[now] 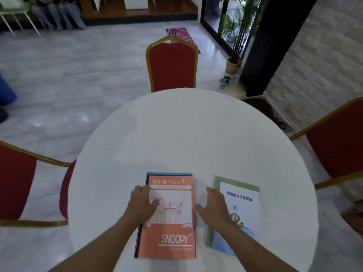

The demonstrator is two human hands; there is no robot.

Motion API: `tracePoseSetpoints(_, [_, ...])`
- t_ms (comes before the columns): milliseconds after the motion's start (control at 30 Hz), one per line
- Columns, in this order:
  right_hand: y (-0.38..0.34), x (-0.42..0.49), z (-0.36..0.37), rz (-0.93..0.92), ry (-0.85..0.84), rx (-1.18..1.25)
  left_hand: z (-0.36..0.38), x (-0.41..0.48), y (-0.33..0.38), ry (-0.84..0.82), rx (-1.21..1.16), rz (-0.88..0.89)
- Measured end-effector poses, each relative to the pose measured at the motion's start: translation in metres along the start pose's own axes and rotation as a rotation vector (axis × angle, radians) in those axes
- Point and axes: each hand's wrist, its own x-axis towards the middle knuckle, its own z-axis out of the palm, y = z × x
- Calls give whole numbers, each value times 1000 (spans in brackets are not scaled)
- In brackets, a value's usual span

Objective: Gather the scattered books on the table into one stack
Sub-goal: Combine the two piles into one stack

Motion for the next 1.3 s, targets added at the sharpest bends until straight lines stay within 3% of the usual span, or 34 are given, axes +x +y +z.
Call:
tracePoseSetpoints(267, [-18, 1, 33, 150, -118, -27, 8, -3, -26, -167, -251, -211])
tracePoseSetpoints(633, [-34, 6, 38, 312, -217, 288, 8, 6, -25, -249, -535, -374])
tracePoseSetpoints(900, [-36, 6, 43, 327, -193, 401, 7, 6, -25, -304, -623, -324])
tracePoseSetpoints(1300, [-52, 50, -8, 146, -47, 452, -25, 72, 19, -89, -501, -33])
